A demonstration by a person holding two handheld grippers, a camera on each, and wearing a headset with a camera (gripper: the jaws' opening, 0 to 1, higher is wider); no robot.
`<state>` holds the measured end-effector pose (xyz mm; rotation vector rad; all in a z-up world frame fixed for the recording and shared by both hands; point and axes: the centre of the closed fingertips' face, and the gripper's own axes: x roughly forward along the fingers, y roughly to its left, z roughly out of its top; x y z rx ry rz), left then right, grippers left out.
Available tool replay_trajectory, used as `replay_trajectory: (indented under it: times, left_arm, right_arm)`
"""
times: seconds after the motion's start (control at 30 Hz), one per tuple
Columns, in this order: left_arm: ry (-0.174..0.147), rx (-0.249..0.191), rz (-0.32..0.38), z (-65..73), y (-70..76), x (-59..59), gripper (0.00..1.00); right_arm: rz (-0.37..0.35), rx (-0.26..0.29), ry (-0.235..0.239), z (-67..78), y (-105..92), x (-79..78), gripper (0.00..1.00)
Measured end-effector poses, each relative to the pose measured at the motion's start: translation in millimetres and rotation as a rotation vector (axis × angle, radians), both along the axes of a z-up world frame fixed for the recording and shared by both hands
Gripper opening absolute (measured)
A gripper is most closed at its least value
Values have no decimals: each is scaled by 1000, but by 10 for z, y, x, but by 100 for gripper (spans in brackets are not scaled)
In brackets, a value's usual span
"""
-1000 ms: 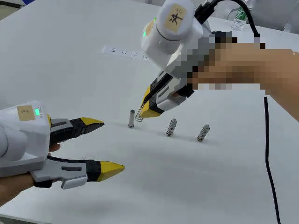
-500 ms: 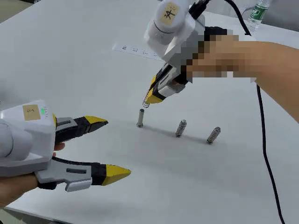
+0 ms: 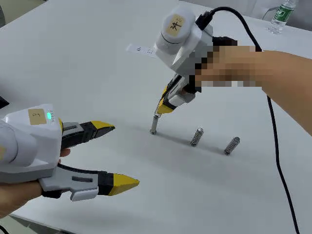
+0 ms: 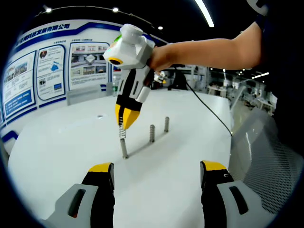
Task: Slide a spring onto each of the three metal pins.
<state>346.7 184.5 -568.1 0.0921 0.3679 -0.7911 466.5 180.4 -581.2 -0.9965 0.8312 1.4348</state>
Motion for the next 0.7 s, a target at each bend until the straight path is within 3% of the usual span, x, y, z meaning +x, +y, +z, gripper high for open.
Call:
replay_trajectory:
  times: [0.27, 0.7]
  left_arm:
    - [1, 6, 1, -3, 12, 9, 73]
    - [3, 10, 7, -22, 47, 7, 72]
  right_arm:
    - [4, -24, 3, -92, 29, -57, 12]
    - [-24, -98, -27, -398, 36, -58, 12]
